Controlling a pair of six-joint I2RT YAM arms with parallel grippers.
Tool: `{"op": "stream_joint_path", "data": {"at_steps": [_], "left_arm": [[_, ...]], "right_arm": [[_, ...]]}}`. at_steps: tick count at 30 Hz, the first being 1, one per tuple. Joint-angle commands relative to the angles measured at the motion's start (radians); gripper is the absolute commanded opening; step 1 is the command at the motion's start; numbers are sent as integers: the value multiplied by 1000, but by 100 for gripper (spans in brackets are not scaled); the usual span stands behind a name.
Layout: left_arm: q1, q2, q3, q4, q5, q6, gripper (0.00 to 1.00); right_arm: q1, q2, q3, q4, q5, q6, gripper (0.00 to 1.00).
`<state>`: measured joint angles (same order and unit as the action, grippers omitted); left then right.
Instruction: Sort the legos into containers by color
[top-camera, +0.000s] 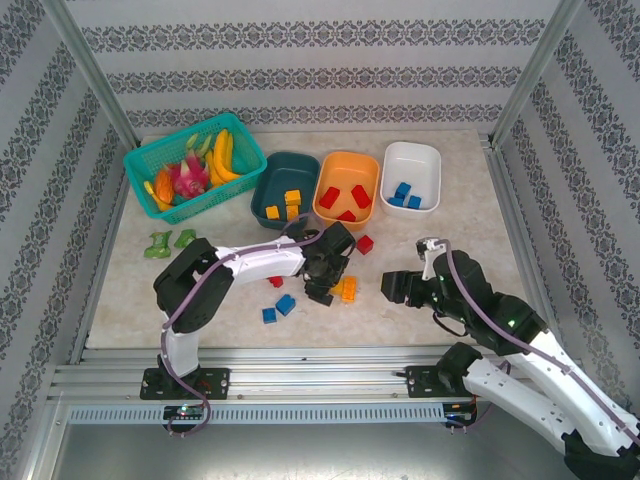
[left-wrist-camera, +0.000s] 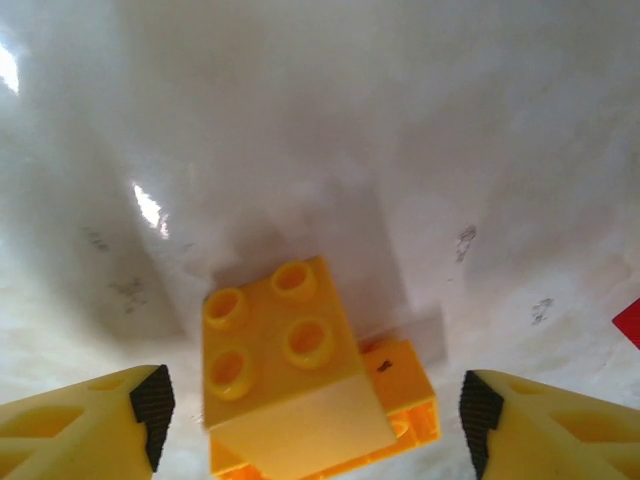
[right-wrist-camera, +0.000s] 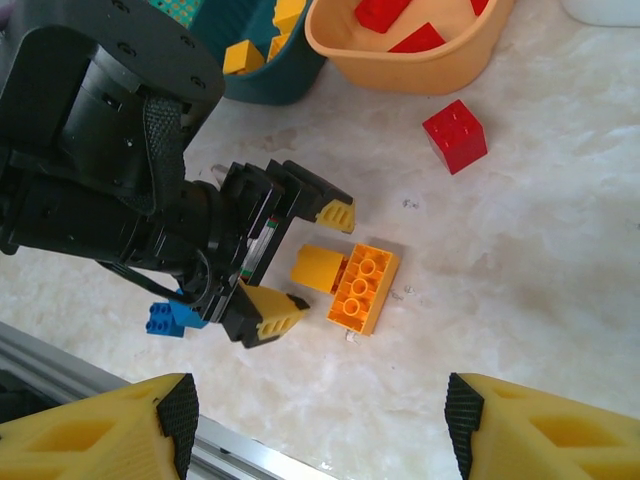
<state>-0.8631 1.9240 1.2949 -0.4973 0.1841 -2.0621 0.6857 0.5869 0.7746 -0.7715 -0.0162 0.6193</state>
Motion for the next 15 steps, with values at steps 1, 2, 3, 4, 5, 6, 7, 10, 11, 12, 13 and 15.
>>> {"op": "stream_joint_path", "data": {"at_steps": [1,2,3,4,5,6,7,10,11,12,13,15], "left_arm": [[-14,32,18,42,-46,-273,69],[-14,35,29,21,-44,-271,67],[-14,38,38,-1,-46,-268,64],[-14,40,44,-26,-46,-265,62],[-15,38,47,-41,-47,-263,60],[-14,39,46,-50,-48,-262,58],[-14,39,44,-56,-48,-263,55],[-12,44,37,-51,-48,-263,48],[-13,48,37,-48,-49,-260,44],[-11,51,38,-46,-49,-259,42],[-10,53,40,-46,-49,-257,41],[-7,51,40,-46,-59,-248,35]], "right_arm": [[-17,18,21,-13,-45,-52,69],[-24,22,21,-12,-51,-56,69],[-33,23,21,-11,-58,-60,69],[-42,22,21,-11,-65,-63,69],[-52,22,21,-12,-72,-65,69],[-64,22,21,-13,-81,-69,69],[-76,22,19,-11,-92,-71,69],[-106,26,15,-2,-120,-73,69],[-114,27,15,2,-127,-73,69],[-120,30,14,7,-131,-75,69],[-126,33,14,11,-136,-75,69],[-132,42,18,17,-141,-77,69]]}}
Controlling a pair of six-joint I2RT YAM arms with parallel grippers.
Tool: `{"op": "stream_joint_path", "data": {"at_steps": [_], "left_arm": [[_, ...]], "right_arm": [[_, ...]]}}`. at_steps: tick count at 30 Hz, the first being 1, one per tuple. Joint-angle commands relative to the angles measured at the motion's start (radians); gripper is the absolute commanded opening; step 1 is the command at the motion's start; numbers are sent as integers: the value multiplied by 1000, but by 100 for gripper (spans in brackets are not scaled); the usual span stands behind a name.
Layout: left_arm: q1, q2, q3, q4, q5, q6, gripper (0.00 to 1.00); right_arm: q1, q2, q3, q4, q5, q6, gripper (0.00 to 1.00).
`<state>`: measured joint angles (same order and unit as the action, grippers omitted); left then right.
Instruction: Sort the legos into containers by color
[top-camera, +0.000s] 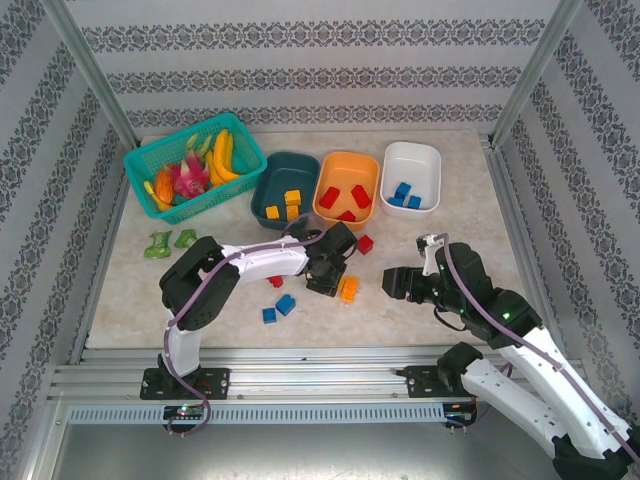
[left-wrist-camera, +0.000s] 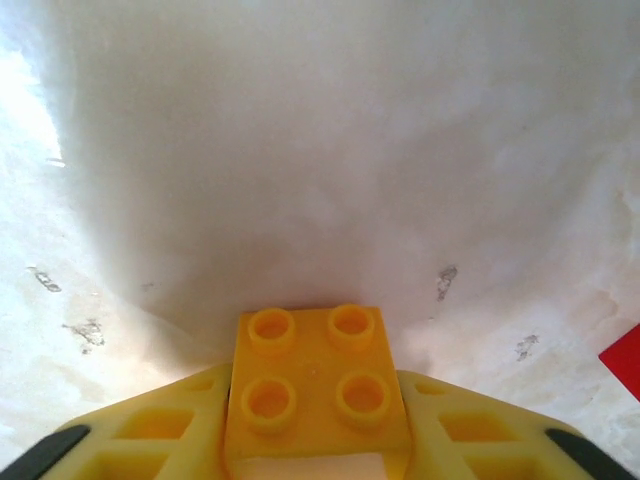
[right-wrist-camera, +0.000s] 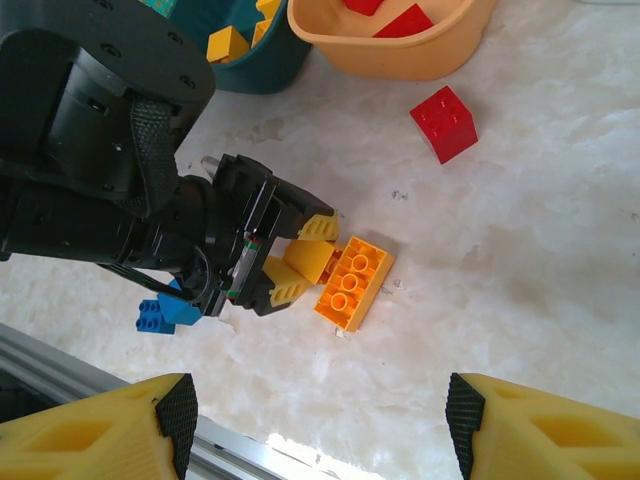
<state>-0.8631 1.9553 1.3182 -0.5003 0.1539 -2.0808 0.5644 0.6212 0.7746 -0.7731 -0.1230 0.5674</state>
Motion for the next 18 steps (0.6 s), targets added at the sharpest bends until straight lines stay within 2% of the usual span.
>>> {"op": "stream_joint_path", "data": {"at_steps": [1,4,8,14,18], "left_arm": [[-3,12,16,-43,-41,-222,32],[13,-21,36,-73,-96,-154,28],[76,-58,143,-195,-143,65,26],[223,-53,384,-429,-195,590,25],[334,-20,511,-506,-239,901,21]], "right_arm": [[-14,10,20,21,-36,-24,69],[-17,19,26,31,-37,-24,69],[-18,41,43,53,-37,-27,69],[11,173,133,119,-41,-95,69],[30,300,204,199,-49,-116,69]]}}
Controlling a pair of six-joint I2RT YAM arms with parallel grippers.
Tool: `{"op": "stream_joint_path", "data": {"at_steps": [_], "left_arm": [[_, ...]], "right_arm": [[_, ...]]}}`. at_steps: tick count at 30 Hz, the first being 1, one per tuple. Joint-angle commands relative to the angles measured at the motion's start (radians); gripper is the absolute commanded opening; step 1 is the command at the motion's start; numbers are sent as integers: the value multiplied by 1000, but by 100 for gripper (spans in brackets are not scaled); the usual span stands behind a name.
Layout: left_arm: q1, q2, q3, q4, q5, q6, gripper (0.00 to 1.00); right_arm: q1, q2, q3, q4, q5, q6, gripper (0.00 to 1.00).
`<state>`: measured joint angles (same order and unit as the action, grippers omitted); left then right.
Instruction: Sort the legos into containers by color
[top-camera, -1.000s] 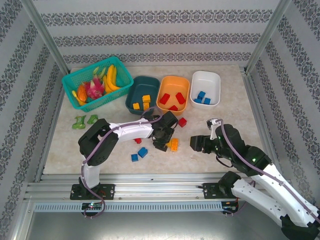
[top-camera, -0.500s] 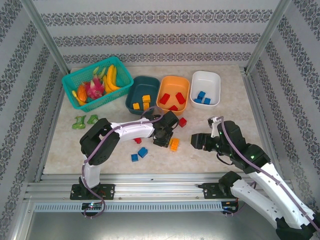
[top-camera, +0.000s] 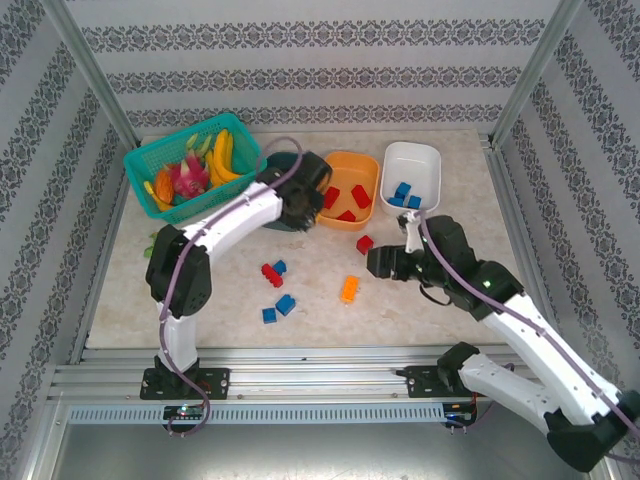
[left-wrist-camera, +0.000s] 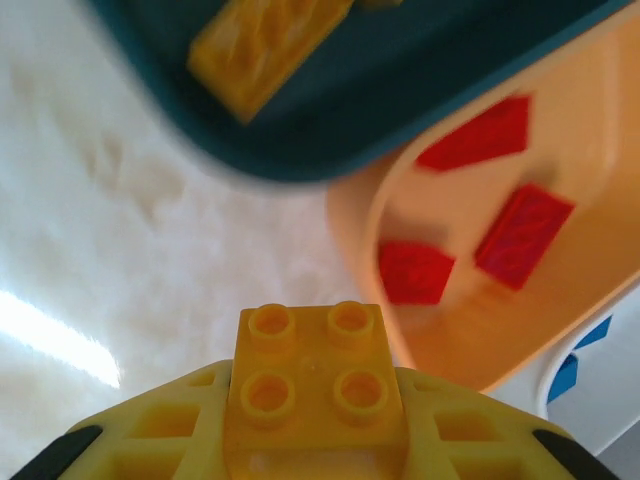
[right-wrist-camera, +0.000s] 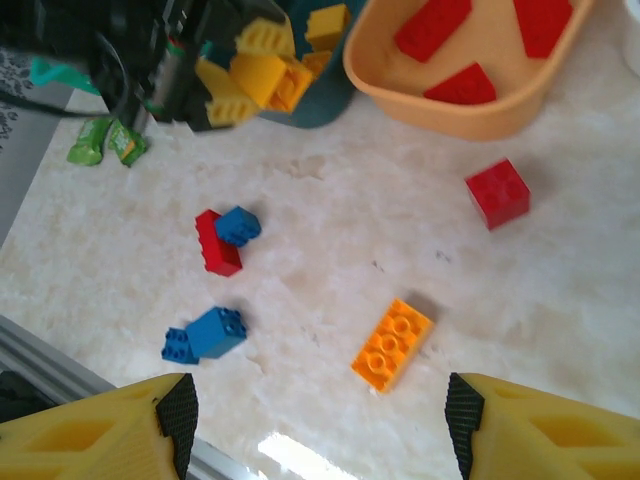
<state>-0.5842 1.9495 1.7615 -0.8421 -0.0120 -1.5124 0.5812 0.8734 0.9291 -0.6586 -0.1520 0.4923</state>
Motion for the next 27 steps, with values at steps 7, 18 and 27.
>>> {"op": "stream_joint_path", "data": {"at_steps": [7,18,27], "left_arm": [[174,202,416,-294,-159,787,23],[213,443,615,-278,-255,998,22],[217,535,621,-271,-243,981,23]], "right_arm": [[25,263,180,206,-26,-12,69],[-32,486,324,354,-64,145,69],[-46,476,283,341,-67,161,69]]}}
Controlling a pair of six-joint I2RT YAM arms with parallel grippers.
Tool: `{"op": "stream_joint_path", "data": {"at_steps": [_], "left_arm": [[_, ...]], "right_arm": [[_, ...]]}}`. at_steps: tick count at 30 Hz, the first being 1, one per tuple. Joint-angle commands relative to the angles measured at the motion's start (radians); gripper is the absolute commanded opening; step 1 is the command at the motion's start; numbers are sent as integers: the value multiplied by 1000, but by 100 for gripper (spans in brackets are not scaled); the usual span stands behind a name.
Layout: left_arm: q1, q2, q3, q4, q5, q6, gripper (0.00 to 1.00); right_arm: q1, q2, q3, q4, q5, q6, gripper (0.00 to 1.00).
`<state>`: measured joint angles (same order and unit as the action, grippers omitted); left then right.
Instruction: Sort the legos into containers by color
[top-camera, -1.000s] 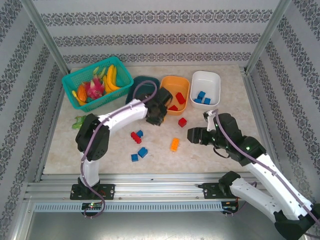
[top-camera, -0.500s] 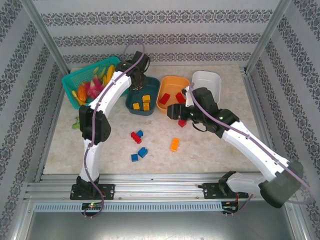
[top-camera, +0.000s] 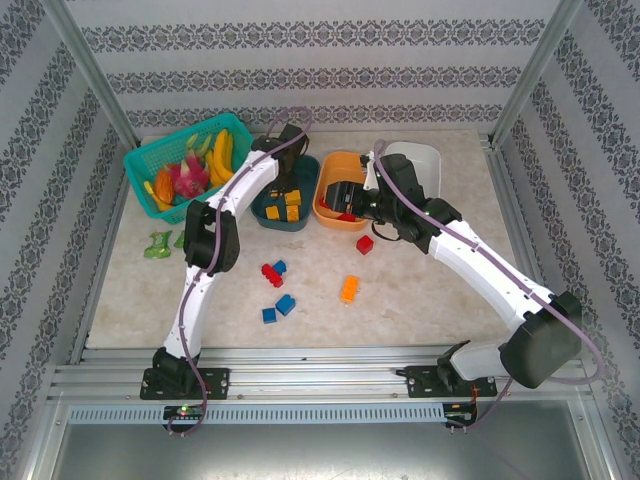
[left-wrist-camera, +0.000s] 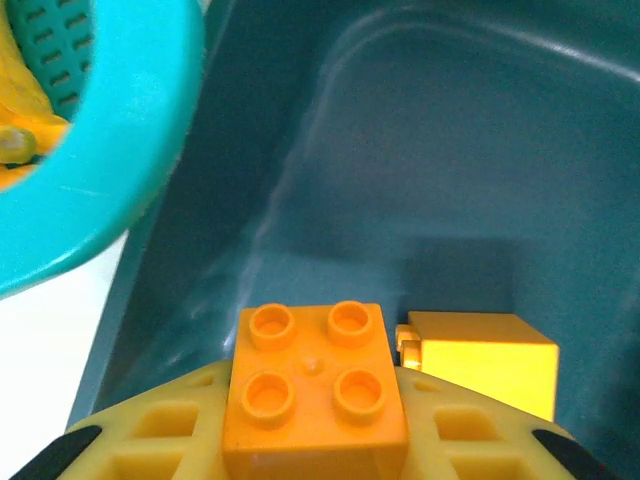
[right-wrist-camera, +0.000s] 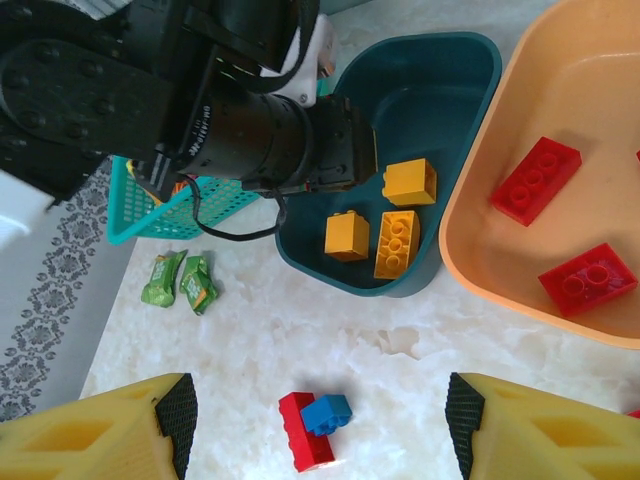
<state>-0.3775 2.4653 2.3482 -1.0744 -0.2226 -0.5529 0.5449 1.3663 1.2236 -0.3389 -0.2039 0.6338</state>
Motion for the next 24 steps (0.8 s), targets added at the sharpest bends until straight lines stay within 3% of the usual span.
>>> {"op": "stream_joint_path", "data": {"at_steps": [1,6,16,24], "left_arm": [[9,24,34,-41,-36,21,23],[10,40,32,-36,-21,24,32],[-3,-50,38,-46,-13,7,62],[-19,-243,11,-74,-1,-40,69]], "right_arm": [[-11,-21,-18,23,-15,21,69],[-13,-21,-27,19,-23,20,69],[-12,-53,-29,-46,-19,-35,70],[79,-90,-54,-153,44,-137,69]]}}
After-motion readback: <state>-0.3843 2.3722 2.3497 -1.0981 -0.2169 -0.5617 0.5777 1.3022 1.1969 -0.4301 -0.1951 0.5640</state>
